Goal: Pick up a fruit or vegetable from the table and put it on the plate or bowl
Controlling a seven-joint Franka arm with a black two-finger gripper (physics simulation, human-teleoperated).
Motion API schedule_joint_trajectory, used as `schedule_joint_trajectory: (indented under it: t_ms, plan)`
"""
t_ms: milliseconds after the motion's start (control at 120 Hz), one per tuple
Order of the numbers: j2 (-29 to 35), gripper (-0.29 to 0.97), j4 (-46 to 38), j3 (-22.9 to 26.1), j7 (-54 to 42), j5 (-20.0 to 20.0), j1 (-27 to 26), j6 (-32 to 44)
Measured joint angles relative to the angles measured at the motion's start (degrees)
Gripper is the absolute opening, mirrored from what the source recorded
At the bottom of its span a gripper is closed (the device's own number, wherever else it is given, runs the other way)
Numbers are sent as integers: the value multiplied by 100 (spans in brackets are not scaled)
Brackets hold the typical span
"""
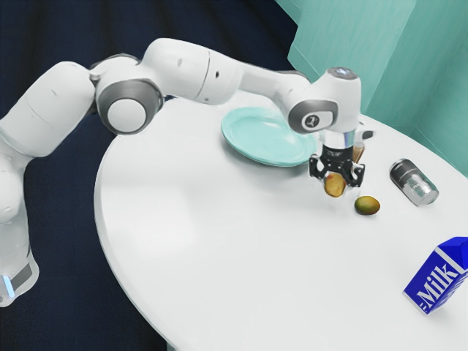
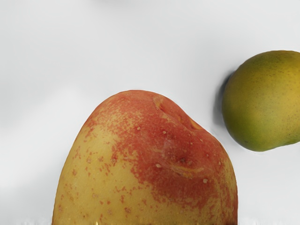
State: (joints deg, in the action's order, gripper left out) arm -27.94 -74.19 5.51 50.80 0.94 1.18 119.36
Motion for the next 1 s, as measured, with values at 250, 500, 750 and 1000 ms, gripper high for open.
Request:
schedule_joint_trajectory:
  t_ms: [250, 500, 750, 1000]
  plan:
    - [2350, 29, -2231, -1084, 545, -238, 107, -228]
    - [1345, 27, -1094, -1113, 315, -584, 989, -445]
    - [925, 27, -759, -1111, -26, -920, 1340, -540]
    - [889, 54, -660, -1103, -360, -1086, 1341, -544]
